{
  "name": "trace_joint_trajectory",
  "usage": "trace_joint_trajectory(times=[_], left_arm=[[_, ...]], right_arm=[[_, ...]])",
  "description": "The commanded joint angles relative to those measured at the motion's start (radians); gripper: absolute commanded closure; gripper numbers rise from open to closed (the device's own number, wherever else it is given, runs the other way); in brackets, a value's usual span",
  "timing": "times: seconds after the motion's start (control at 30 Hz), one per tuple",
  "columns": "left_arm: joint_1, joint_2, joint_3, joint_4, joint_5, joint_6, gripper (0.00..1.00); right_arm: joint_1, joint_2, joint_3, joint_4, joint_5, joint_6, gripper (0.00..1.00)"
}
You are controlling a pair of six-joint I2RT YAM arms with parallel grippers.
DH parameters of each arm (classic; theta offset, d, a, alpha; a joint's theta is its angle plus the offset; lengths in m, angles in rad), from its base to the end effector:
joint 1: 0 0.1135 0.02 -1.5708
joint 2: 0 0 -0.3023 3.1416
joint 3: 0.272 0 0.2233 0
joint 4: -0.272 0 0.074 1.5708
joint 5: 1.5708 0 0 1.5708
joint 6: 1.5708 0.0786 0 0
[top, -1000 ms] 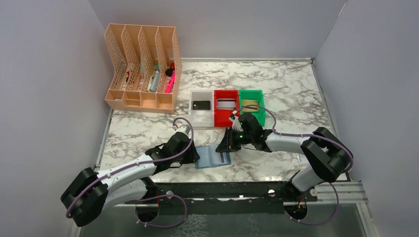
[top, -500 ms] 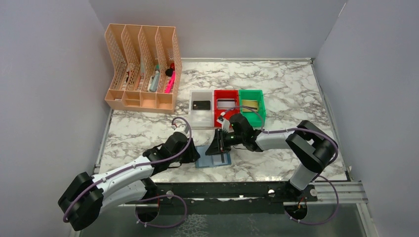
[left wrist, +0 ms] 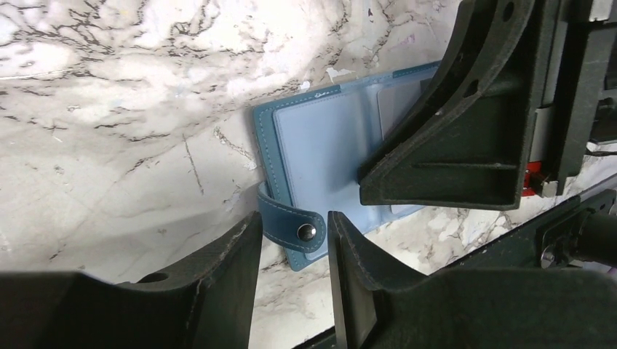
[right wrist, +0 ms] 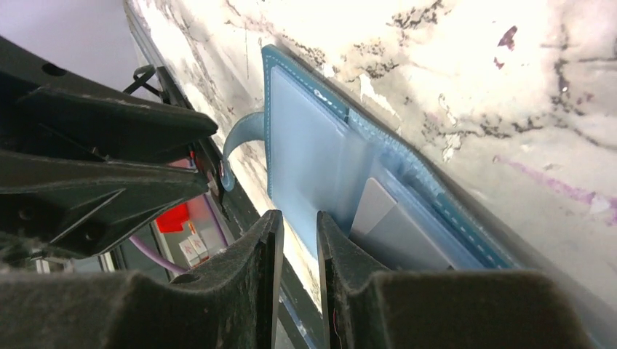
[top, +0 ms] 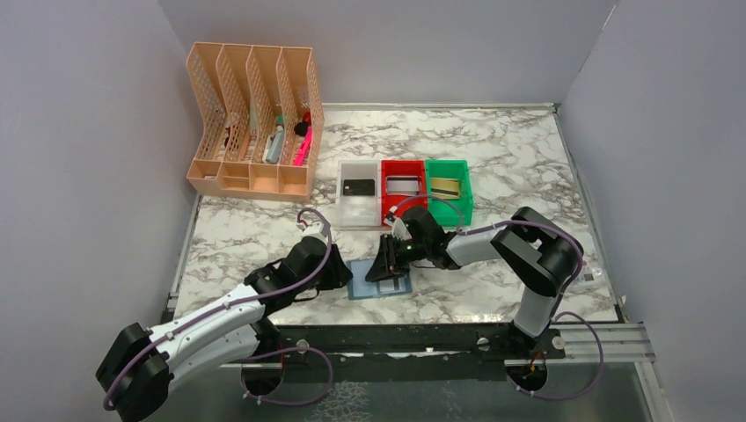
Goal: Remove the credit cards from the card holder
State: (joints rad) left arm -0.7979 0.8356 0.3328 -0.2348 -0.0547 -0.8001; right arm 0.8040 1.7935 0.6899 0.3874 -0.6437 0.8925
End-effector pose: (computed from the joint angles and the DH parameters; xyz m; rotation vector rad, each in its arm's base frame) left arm 0.1060 -0.1026 0.1841 -0.0320 2.4265 -0.7232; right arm 0.2022 0.2779 0.1535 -0.2835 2.6540 1.4832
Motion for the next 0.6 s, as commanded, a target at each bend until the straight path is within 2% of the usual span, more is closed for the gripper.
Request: trace_joint_trajectory(times=[0.0,0.03,0.17,0.27,0.57], left_arm=[[0.004,-0.046,0.024,-0.044,-0.057,-0.02,0.58],[0.004,-0.052,0.024,-0.047,-0.061,-0.021,0.58],[0.003,-0.07,0.029,-0.044,-0.06,-0.02,0.54],[0.004,-0.068,0.035,-0.032,-0.048,-0.013,0.51],[0.003,-0.001,0.088,0.034,0.043,0.046,0.42]], right_arm=[[0.008,0.03,0.043,-0.065,0.052,-0.015,0.71],[0.011,0.024,0.051,-0.093,0.069,-0.024,0.71],[0.015,-0.053,0.025,-0.034,0.045,-0.033,0.71],[0.014,-0.13,0.024,-0.072,0.074,-0.06,0.71],[0.014,-0.33,0.0,-0.381,0.461,-0.112,0.66]])
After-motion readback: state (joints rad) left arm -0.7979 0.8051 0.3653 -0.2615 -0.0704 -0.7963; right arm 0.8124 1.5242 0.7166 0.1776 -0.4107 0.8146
